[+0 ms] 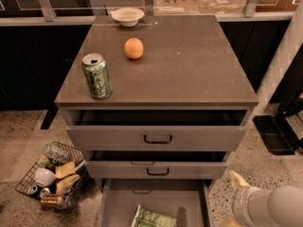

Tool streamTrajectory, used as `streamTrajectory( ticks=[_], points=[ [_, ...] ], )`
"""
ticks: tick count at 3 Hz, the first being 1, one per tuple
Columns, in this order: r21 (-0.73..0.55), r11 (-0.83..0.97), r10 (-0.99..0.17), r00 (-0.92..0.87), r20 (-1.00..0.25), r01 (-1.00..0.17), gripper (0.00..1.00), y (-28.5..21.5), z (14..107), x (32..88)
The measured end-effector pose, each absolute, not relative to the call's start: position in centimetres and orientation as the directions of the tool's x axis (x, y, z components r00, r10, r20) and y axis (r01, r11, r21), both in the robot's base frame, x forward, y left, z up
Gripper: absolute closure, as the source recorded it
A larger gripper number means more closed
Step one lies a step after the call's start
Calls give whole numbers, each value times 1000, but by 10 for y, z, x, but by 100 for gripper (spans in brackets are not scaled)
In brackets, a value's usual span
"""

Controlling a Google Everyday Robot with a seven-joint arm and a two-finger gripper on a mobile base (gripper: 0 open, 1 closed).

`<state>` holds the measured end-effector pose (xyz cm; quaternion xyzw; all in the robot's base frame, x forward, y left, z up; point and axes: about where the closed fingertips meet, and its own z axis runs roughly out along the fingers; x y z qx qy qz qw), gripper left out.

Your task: Pick green rice chip bag from bottom drawer and place on counter

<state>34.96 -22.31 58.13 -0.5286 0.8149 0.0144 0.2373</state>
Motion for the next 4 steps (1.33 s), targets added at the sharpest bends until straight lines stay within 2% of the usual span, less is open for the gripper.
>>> streamTrajectory(
  ticks=[2, 4],
  points=[
    [-176, 424, -802, -278, -529, -889, 0, -183, 483, 372],
    [-89, 336, -768, -218, -602, -938, 0, -146, 435, 362]
  ],
)
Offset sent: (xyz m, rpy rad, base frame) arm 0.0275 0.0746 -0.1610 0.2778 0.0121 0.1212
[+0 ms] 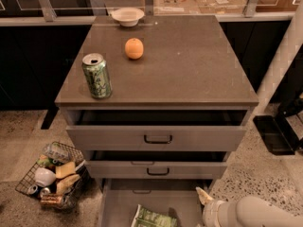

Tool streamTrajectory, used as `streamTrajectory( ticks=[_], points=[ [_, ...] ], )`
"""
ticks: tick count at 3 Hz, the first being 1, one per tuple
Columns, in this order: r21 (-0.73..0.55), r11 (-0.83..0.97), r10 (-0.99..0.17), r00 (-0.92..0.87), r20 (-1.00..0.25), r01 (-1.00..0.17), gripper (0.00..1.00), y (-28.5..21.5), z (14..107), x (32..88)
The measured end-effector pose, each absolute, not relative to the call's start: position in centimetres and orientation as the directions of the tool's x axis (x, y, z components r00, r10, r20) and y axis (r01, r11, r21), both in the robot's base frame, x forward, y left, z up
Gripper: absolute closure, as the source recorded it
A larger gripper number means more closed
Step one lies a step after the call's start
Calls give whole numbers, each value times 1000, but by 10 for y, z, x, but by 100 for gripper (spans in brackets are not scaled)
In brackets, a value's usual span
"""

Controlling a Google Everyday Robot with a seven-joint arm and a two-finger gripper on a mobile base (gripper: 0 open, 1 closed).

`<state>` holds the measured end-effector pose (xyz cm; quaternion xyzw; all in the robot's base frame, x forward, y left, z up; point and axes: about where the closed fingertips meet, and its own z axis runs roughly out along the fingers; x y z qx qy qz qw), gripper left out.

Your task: Pick green rice chip bag from bottom drawer and place on counter

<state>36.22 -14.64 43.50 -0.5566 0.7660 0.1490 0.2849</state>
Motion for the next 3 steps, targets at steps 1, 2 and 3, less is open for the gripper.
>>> streamTrajectory(
  ticks=[1, 2, 3],
  points=[
    [-91, 337, -762, -214, -611, -937, 0, -147, 431, 364],
    [-64, 395, -752, -282, -595, -917, 0, -155, 393, 377],
    [-52, 467, -755, -367, -543, -883, 0, -171, 327, 406]
  ],
)
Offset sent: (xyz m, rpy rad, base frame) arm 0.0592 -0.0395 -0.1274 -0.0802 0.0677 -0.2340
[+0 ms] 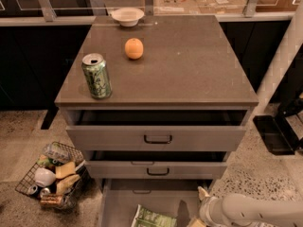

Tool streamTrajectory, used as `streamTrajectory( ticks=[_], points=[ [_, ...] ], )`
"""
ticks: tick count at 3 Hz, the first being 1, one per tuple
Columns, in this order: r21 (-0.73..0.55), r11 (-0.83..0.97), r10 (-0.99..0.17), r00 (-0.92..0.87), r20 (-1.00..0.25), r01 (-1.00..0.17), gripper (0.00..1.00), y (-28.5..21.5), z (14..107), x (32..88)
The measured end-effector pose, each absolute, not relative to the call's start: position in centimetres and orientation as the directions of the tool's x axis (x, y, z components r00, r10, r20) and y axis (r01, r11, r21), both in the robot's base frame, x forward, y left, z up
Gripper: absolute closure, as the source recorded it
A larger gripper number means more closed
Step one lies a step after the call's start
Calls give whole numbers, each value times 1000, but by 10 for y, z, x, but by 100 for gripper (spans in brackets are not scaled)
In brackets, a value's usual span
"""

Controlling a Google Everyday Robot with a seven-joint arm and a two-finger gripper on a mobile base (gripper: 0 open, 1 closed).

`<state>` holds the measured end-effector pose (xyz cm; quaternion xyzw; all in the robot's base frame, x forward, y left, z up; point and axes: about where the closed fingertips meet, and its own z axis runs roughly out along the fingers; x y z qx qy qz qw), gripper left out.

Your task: Pick green rice chip bag from bottom drawer and place on counter

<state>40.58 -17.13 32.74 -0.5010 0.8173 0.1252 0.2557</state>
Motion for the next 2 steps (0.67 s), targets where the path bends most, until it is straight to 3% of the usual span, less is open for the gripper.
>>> streamTrajectory(
  ticks=[2],
  points=[
    [-9, 428, -757, -353, -551, -904, 0, -160, 219, 432]
  ],
)
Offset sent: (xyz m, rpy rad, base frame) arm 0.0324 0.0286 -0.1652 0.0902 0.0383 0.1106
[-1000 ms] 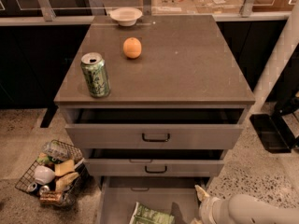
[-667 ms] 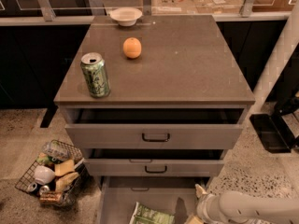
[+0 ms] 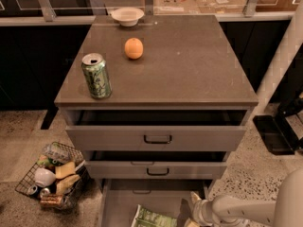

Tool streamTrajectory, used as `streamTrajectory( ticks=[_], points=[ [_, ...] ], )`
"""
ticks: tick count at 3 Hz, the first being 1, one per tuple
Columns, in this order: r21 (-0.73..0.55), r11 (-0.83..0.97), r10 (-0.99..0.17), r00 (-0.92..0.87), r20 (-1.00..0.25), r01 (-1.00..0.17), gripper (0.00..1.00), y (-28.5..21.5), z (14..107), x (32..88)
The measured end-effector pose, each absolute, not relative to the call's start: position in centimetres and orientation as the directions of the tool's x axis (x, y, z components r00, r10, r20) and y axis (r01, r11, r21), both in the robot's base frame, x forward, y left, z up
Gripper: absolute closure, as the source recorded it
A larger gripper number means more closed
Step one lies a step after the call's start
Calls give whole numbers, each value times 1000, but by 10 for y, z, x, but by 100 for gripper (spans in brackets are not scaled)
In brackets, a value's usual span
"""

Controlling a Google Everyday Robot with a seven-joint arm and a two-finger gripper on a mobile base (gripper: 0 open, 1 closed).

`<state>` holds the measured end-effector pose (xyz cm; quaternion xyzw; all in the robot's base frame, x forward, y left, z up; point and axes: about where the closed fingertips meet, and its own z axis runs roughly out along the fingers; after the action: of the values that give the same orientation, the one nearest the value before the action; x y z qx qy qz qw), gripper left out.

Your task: Pick green rice chip bag from bottom drawer and place on counter

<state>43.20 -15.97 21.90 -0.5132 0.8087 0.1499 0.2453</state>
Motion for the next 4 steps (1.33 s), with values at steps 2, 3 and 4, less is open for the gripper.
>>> streamTrajectory(
  ticks=[2, 3, 4],
  points=[
    [-2, 384, -743, -308, -594, -923, 0, -141, 189, 427],
    [15, 362, -719, -290, -631, -932, 0, -127, 177, 430],
    [34, 312, -667, -244, -704, -949, 0, -92, 161, 424]
  ],
)
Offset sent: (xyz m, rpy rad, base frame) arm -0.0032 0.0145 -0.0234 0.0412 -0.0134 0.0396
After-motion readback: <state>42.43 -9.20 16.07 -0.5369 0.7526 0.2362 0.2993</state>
